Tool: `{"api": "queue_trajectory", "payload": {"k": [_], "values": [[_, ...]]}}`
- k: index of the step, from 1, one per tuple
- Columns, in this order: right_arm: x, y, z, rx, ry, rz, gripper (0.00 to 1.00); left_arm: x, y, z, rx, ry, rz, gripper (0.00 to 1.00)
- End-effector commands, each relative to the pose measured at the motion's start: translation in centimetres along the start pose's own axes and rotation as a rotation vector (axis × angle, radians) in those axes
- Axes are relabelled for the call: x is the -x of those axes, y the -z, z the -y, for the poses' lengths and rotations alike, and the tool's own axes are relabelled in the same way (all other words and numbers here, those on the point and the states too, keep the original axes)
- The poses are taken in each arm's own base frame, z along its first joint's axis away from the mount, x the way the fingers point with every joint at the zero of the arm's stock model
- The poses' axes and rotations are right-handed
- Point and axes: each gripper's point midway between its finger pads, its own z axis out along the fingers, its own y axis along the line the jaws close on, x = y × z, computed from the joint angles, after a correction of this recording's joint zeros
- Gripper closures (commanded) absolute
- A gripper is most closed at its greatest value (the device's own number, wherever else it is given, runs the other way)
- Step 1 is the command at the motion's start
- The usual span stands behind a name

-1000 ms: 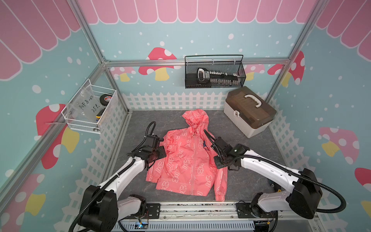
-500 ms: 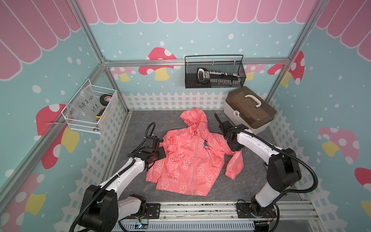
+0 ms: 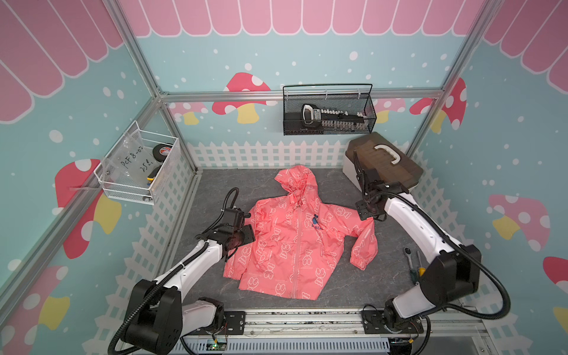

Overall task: Unzip the jacket
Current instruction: Flatten out the jacket at the center of the board.

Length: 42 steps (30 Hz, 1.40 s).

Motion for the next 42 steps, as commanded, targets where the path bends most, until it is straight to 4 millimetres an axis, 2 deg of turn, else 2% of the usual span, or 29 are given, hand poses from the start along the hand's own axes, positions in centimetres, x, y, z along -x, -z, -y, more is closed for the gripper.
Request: {"api": "queue_trajectory", "payload": {"k": [1,4,6,7,9,10,12,16,23,26,28,30,32,33,34,36,38,42], "values": [[-1.3,0.6,-4.0,0.238,-0.071,0.027,0.26,0.2,-0.4,0.7,0.022,-0.017,-0.011,0.32],[-1.9,1.4,-3.8,0.245,-0.087,0.063,0.30,0.0,-1.2,1.3,0.062,-0.048,-0.028,0.33],[-2.1,1.9,-3.6,0.244,-0.095,0.084,0.32,0.0,-1.9,1.3,0.083,-0.047,-0.038,0.37],[-2.1,2.2,-3.6,0.253,-0.099,0.099,0.33,0.0,-2.2,1.3,0.091,-0.049,-0.044,0.45],[-2.0,2.7,-3.8,0.269,-0.106,0.125,0.36,0.2,-2.7,1.6,0.091,-0.061,-0.048,0.71],[-2.0,2.9,-3.8,0.279,-0.108,0.139,0.37,0.4,-2.7,1.5,0.097,-0.064,-0.044,0.78],[-2.0,3.3,-4.1,0.303,-0.110,0.163,0.39,0.9,-2.4,1.4,0.108,-0.065,-0.023,0.86],[-1.9,4.3,-4.1,0.323,-0.110,0.202,0.42,2.5,-0.6,0.8,0.158,-0.091,0.033,1.00],[-1.7,5.0,-4.7,0.368,-0.084,0.265,0.45,6.4,3.3,-1.1,0.238,-0.133,0.106,1.00],[-1.8,5.0,-5.2,0.395,-0.077,0.277,0.46,8.4,4.1,-2.0,0.208,-0.090,0.118,1.00],[-1.9,5.0,-5.5,0.410,-0.077,0.282,0.46,9.9,4.6,-3.2,0.264,-0.093,0.120,0.99],[-2.0,5.0,-5.7,0.421,-0.079,0.284,0.46,12.0,4.8,-5.1,0.364,-0.096,0.136,0.91],[-2.1,4.9,-5.9,0.435,-0.082,0.289,0.46,13.7,4.5,-6.8,0.445,-0.089,0.135,0.59],[-2.2,4.8,-6.1,0.442,-0.085,0.291,0.46,14.5,4.3,-7.6,0.475,-0.073,0.134,0.47],[-2.3,4.8,-6.3,0.451,-0.086,0.292,0.46,15.1,4.1,-8.1,0.491,-0.058,0.132,0.41],[-2.5,4.5,-6.6,0.467,-0.090,0.286,0.44,16.0,4.4,-8.4,0.506,-0.047,0.149,0.36],[-2.9,4.2,-6.8,0.476,-0.089,0.275,0.42,16.3,4.9,-7.8,0.481,-0.045,0.165,0.35],[-3.5,4.0,-7.1,0.483,-0.082,0.268,0.36,14.3,6.1,-6.2,0.368,-0.006,0.173,0.35]]}}
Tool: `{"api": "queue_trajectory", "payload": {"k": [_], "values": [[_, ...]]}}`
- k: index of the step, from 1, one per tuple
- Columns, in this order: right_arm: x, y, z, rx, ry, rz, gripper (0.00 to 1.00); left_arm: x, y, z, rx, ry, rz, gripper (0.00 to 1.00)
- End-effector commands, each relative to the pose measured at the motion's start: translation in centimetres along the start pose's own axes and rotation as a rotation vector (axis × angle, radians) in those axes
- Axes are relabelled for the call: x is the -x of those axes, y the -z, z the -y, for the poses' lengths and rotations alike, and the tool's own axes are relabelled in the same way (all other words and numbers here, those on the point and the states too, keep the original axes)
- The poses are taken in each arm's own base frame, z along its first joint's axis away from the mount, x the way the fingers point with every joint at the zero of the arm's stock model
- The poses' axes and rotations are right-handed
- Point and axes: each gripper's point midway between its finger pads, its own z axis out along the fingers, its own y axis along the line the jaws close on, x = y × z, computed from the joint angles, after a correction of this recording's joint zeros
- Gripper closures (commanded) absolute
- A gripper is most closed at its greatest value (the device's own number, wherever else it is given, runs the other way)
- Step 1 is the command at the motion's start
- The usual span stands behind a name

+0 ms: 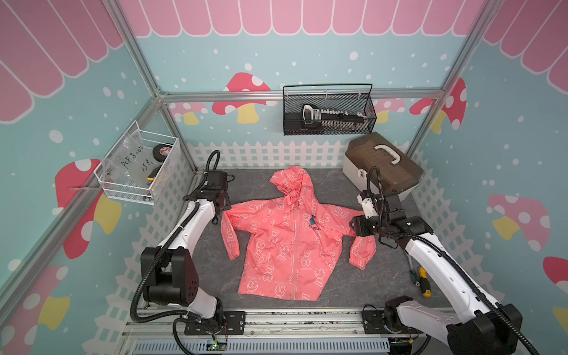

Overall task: Unzip the jacket
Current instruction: Flatten out the jacket at the center of the board.

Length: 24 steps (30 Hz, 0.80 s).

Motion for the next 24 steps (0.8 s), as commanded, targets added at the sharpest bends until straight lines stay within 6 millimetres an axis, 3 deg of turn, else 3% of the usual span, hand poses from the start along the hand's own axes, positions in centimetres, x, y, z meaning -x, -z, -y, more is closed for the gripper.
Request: {"api": "queue_trajectory", "payload": {"k": [1,7,10,16,24], "values": [[0.0,0.3,-0.6,0.032,0.008,0.020,0.35,-2.2,2.7,1.0,-0.104,0.027,-0.013,0.35],[0.4,0.2,-0.9,0.050,0.002,0.028,0.29,-10.5,5.8,4.3,-0.156,0.005,-0.012,0.35],[0.6,0.1,-1.1,0.057,0.003,0.024,0.26,-13.1,6.7,5.3,-0.164,0.031,0.011,0.32],[0.5,-0.1,-1.5,0.085,0.002,0.014,0.23,-15.9,4.3,5.9,-0.095,0.082,-0.015,0.29],[0.0,0.8,-1.3,0.070,0.009,0.017,0.19,-17.5,1.3,5.9,0.010,0.073,-0.060,0.30]]}}
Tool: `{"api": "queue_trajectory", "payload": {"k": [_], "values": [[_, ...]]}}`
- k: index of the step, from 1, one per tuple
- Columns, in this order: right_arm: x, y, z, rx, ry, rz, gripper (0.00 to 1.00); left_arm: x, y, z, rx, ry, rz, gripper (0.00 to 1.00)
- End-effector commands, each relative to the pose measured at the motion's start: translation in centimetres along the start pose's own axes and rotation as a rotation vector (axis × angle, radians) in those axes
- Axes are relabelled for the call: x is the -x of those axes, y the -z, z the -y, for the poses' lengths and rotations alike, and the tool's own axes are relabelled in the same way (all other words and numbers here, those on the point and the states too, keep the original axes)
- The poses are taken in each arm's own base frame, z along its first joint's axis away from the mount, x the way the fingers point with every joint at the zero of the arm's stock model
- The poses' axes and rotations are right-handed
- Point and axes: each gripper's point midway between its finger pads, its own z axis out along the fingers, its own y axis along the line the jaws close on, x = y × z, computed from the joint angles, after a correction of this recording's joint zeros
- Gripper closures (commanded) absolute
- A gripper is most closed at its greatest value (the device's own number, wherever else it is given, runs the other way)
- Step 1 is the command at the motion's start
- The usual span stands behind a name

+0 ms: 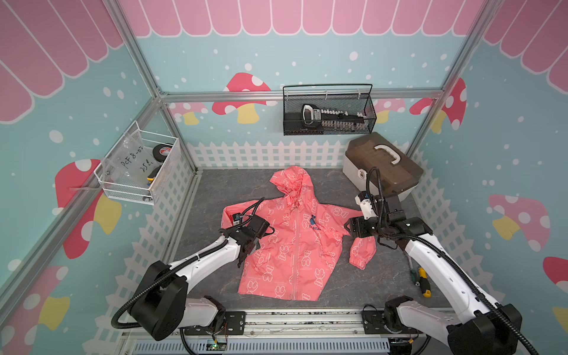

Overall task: Unzip the jacket
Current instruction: Flatten out the jacket at the center of the board.

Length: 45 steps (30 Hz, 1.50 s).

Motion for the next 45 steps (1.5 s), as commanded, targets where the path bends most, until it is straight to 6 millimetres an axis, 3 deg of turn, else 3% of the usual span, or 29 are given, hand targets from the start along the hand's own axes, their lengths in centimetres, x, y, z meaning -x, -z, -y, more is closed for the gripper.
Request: {"api": "queue_trajectory", "payload": {"k": [1,5,8,10,13,16,23,29,31,33,34,37,40,43,45], "values": [[-0.1,0.8,-0.2,0.000,0.011,0.009,0.19,0.2,-0.9,-0.2,0.028,0.082,0.017,0.30],[-0.2,0.7,-0.2,-0.001,0.012,0.004,0.19,-0.5,-1.7,-1.0,0.040,0.115,0.004,0.33],[-0.3,0.6,-0.1,-0.002,0.018,0.001,0.20,-0.7,-1.8,-1.9,0.037,0.144,0.002,0.42],[-0.2,0.6,-0.1,-0.001,0.019,0.002,0.21,-0.5,-1.6,-2.6,0.032,0.173,0.008,0.56],[0.0,0.6,-0.3,0.007,0.018,0.009,0.23,0.1,-1.1,-3.6,0.031,0.209,0.038,0.83],[0.1,0.6,-0.3,0.007,0.017,0.012,0.25,1.3,0.0,-4.9,0.044,0.244,0.087,1.00],[0.2,0.8,-0.3,0.007,0.016,0.019,0.27,5.4,1.6,-8.8,0.086,0.306,0.144,1.00],[0.1,0.7,-0.3,0.006,0.011,0.016,0.28,12.0,2.4,-12.5,0.126,0.365,0.217,1.00],[0.0,0.6,-0.4,0.012,0.008,0.015,0.28,14.4,1.6,-13.3,0.124,0.401,0.214,0.80],[-0.1,0.5,-0.4,0.014,0.005,0.013,0.28,16.4,0.6,-13.8,0.126,0.430,0.191,0.47],[-0.1,0.6,-0.4,0.015,0.005,0.013,0.28,17.1,-0.3,-14.2,0.134,0.446,0.163,0.38],[-0.4,1.1,-0.3,0.005,0.010,0.013,0.28,18.3,-1.2,-14.1,0.121,0.463,0.120,0.29],[-0.8,1.8,-0.3,0.002,0.008,0.020,0.26,17.9,-1.0,-13.8,0.094,0.482,0.130,0.27],[-1.3,1.6,-1.0,0.047,-0.028,0.014,0.25,16.2,-0.3,-12.9,0.007,0.490,0.137,0.25],[-2.0,1.1,-1.7,0.094,-0.075,-0.003,0.24,14.3,0.4,-11.9,-0.061,0.478,0.126,0.18]]}}
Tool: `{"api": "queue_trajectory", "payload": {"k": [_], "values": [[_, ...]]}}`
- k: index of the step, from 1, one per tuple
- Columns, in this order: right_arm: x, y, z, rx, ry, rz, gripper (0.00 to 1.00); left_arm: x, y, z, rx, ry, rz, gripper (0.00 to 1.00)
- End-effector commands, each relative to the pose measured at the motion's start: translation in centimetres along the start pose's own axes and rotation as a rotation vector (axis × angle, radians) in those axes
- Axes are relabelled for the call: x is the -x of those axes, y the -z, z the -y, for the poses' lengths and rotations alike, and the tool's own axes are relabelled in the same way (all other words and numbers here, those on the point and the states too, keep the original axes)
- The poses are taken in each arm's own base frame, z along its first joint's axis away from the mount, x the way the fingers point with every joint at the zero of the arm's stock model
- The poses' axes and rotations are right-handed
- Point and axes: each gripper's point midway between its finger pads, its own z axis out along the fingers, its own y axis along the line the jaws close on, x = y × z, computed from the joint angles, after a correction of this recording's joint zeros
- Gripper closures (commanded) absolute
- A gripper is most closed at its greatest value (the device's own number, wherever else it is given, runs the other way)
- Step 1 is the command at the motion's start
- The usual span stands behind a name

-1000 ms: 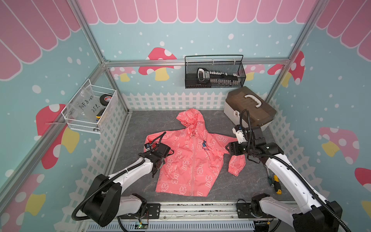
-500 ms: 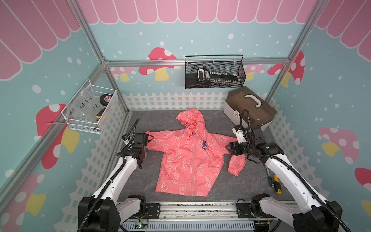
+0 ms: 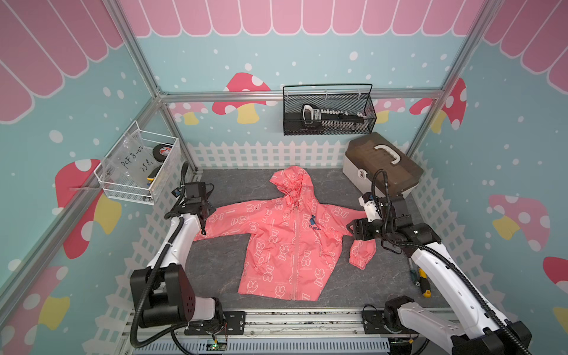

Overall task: Unzip the jacket
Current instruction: Flatten out the jacket at the center of the board.

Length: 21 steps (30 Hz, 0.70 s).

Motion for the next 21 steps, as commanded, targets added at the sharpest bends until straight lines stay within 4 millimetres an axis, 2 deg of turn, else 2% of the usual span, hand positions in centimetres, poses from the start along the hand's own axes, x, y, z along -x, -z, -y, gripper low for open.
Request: {"api": "queue_trajectory", "payload": {"k": [1,2,5,7,9,15,21], "values": [[-1.9,-1.0,-1.0,0.075,-0.087,-0.055,0.23,-2.9,1.9,0.9,-0.132,-0.017,-0.045,0.15],[-2.3,-1.3,-1.2,0.090,-0.109,-0.064,0.23,-4.2,2.3,1.0,-0.147,-0.037,-0.060,0.11],[-4.0,-2.3,-1.9,0.146,-0.193,-0.098,0.25,-8.4,4.1,2.2,-0.210,-0.116,-0.096,0.10],[-6.1,-3.2,-2.7,0.174,-0.226,-0.148,0.26,-11.4,5.1,3.2,-0.252,-0.165,-0.124,0.10],[-8.2,-3.7,-3.1,0.141,-0.217,-0.209,0.26,-13.5,5.9,3.8,-0.280,-0.205,-0.150,0.10],[-13.1,-3.9,-4.1,0.079,-0.250,-0.275,0.26,-17.6,8.9,6.0,-0.367,-0.311,-0.183,0.10],[-16.8,-5.8,-4.5,0.075,-0.296,-0.321,0.27,-20.9,10.1,5.9,-0.402,-0.366,-0.220,0.11]]}}
